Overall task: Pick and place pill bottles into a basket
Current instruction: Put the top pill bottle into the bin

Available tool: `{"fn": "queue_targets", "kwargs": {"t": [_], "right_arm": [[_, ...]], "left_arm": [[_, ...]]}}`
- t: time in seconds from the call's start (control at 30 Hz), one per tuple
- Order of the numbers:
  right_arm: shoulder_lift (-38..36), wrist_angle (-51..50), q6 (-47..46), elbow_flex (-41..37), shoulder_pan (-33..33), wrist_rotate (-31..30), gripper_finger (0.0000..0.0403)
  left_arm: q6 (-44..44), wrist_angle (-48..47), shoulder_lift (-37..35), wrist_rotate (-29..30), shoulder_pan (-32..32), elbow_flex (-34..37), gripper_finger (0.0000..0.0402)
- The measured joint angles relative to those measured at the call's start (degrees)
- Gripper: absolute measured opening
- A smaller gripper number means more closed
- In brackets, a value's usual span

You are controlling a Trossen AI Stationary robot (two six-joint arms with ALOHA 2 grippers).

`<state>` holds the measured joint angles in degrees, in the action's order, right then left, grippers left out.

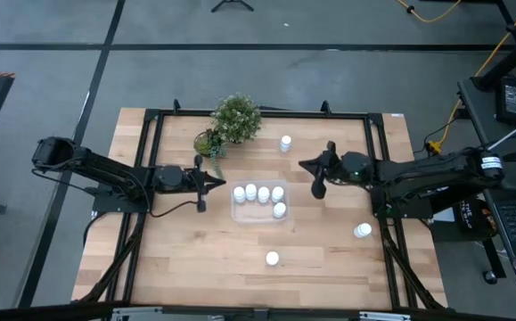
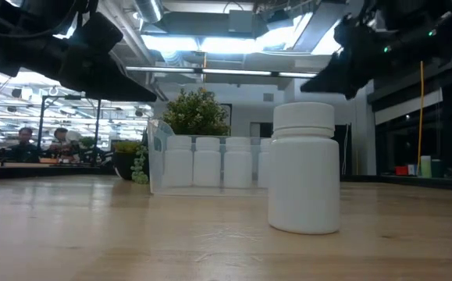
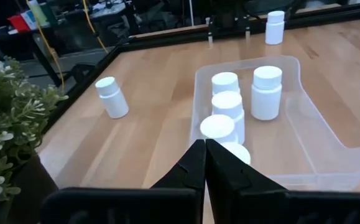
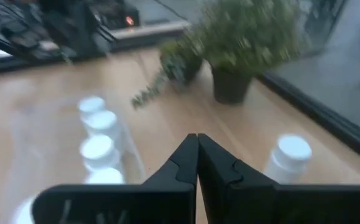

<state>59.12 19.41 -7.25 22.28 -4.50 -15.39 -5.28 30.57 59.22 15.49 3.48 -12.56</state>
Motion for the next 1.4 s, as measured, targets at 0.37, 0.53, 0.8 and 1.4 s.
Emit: {"fn": "queue_targets", "kwargs": {"t": [0.37, 0.53, 0.8, 1.4], "right_arm": [[10.99, -0.93, 5.4, 5.33, -8.56, 3.84, 0.0013], [14.26, -4.12, 11.91, 10.32, -12.43, 8.06, 0.0043], [18.05, -11.43, 14.04, 15.65, -17.88, 14.04, 0.0162], [26.5, -14.72, 15.01, 18.53, -23.58, 13.55, 0.0309]], "left_arm": [[-0.03, 0.04, 0.0, 0.75, -0.74, -0.01, 0.0006], [-1.51, 0.04, 0.0, 2.63, -0.72, -0.01, 0.0007], [-1.53, 0.06, 0.0, 2.94, -0.72, 0.0, 0.0001], [-1.55, 0.04, 0.0, 2.97, -0.7, -0.01, 0.0005]]}}
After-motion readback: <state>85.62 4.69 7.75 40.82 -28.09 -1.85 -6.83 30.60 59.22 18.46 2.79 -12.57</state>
